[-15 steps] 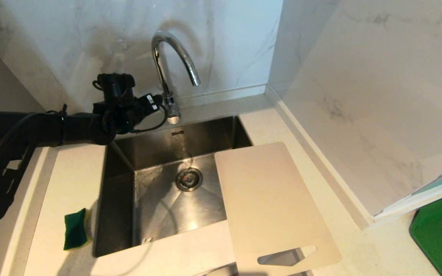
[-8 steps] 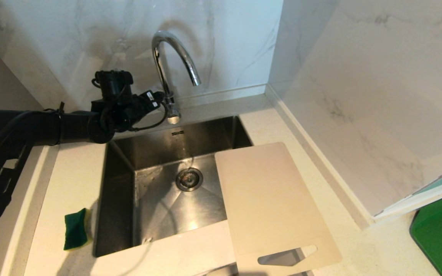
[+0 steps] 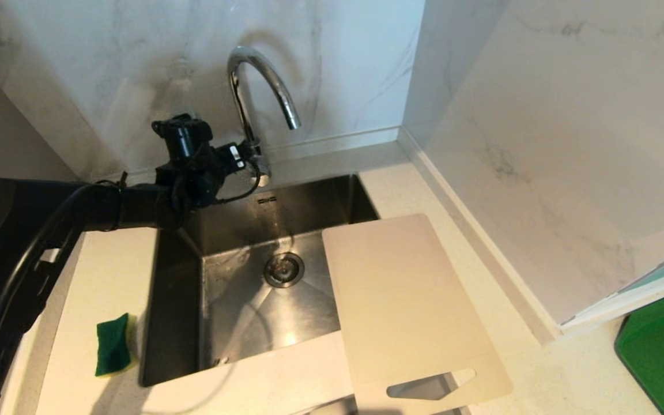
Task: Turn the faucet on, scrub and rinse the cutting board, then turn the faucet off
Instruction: Turn on the tap
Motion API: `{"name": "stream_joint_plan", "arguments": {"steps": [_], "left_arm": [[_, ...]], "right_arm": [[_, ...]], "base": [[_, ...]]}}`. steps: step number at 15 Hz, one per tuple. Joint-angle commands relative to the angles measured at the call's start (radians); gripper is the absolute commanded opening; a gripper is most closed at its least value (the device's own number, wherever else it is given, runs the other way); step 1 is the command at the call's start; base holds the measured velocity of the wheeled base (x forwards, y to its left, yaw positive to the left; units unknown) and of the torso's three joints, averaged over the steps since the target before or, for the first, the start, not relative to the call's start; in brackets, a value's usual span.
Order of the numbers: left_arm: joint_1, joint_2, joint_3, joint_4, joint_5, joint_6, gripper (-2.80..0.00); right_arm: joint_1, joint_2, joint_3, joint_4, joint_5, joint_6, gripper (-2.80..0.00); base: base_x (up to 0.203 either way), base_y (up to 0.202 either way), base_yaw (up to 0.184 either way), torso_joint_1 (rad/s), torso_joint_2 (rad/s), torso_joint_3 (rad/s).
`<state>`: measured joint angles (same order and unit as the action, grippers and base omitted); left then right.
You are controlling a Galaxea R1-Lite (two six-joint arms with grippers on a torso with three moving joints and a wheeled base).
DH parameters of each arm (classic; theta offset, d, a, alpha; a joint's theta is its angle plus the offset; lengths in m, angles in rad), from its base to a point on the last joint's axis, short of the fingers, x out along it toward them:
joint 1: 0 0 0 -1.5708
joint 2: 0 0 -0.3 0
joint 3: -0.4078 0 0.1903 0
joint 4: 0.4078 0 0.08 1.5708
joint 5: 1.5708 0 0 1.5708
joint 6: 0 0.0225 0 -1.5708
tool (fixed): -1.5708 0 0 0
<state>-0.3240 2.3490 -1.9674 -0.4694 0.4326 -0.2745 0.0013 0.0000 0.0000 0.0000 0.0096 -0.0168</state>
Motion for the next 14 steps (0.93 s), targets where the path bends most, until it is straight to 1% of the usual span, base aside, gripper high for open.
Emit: {"name": "stream_joint_plan", "arguments": {"steps": [1, 4, 7, 9, 11, 14], "left_arm": [[0.003, 0.012, -0.001, -0.002, 0.002, 0.000, 0.00], [0.007, 0.016, -0.001, 0.000, 0.002, 0.002, 0.00], [0.030, 0.022, -0.001, 0.013, 0.005, 0.005, 0.00], [0.048, 0.049, -0.001, 0.020, 0.022, 0.004, 0.00], [0.065, 0.050, -0.001, 0.066, 0.026, 0.003, 0.00], [0.062, 0.043, 0.001, 0.067, 0.028, -0.003, 0.00]], "right_arm": [[0.000, 0.000, 0.000, 0.000, 0.003, -0.002, -2.80], [0.000, 0.000, 0.000, 0.000, 0.003, -0.008, -2.80], [0.000, 0.000, 0.000, 0.000, 0.003, -0.008, -2.80], [0.000, 0.000, 0.000, 0.000, 0.003, -0.006, -2.80], [0.000, 0.000, 0.000, 0.000, 0.003, -0.006, -2.80], [0.000, 0.000, 0.000, 0.000, 0.003, -0.006, -2.80]], "base": [[0.000, 0.000, 0.000, 0.000, 0.00, 0.000], [0.000, 0.000, 0.000, 0.000, 0.00, 0.000], [0.000, 0.000, 0.000, 0.000, 0.00, 0.000], [0.000, 0.000, 0.000, 0.000, 0.00, 0.000], [0.000, 0.000, 0.000, 0.000, 0.00, 0.000], [0.000, 0.000, 0.000, 0.000, 0.00, 0.000]]}}
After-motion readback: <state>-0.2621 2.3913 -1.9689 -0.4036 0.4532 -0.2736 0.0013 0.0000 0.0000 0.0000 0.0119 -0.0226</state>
